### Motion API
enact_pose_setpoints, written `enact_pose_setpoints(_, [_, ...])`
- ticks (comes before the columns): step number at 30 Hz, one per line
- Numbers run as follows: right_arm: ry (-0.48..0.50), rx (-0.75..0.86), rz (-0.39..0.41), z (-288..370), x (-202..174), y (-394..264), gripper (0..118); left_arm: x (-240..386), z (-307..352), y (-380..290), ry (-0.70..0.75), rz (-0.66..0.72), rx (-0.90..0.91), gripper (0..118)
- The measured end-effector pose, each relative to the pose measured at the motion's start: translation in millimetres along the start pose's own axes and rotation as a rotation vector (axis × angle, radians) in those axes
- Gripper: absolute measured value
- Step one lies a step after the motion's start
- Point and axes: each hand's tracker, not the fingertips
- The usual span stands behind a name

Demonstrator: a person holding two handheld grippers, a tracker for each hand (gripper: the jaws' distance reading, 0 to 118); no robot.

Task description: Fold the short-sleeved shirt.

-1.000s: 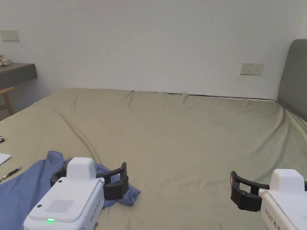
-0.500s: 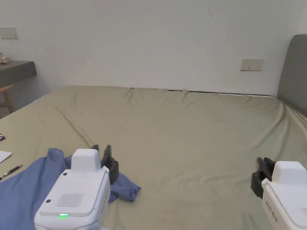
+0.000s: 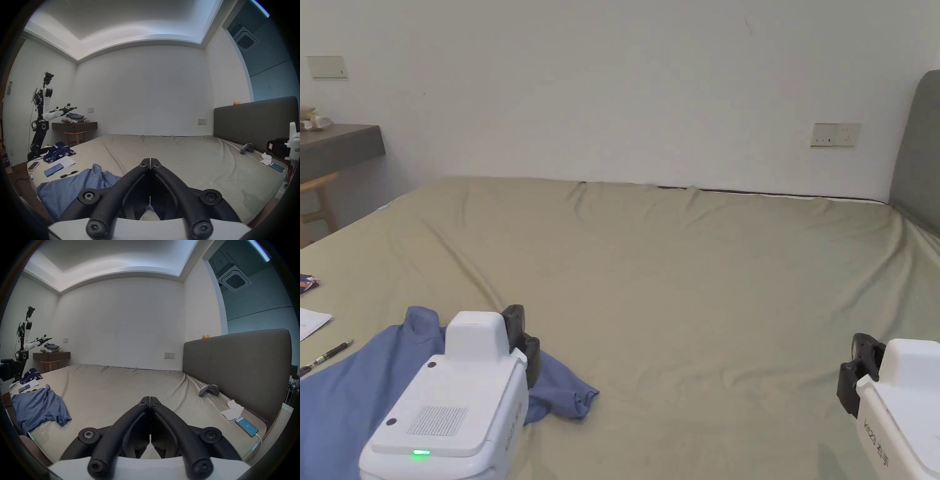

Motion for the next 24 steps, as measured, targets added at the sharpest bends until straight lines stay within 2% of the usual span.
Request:
enact_pose_setpoints(4, [0.105,-0.014,-0.004,-14.8,-23.0,2.6,0,-26.2,5.9,3.2,0.079,0.016,0.007,0])
enact_pose_setpoints(5, [0.130,-0.035,-0.044,-18.5,-30.1,5.0,0,-34.0,8.1,1.8,0.104,0.015,0.004,0])
enact_pose_setpoints(7, [0.183,-0.025,-0.062,-24.7,-46.6,11.1,0,-50.0,14.7,-2.8,0.158,-0.001,-0.002,0])
enact_pose_setpoints(13, [0.363,0.002,-0.040,-36.4,-110.5,23.0,0,-102.5,39.7,-10.9,0.323,0.023,-0.046,0])
enact_pose_setpoints(17, [0.464,0.029,0.018,-28.8,-149.8,26.1,0,-128.0,55.6,-10.4,0.386,0.035,-0.046,0])
enact_pose_setpoints(20, [0.511,0.034,0.025,-21.9,-167.6,31.3,0,-140.0,61.9,-10.6,0.410,0.035,-0.051,0])
enact_pose_setpoints(24, [0.537,0.083,0.037,-9.5,-171.7,35.1,0,-146.4,56.8,-9.6,0.422,0.031,-0.112,0])
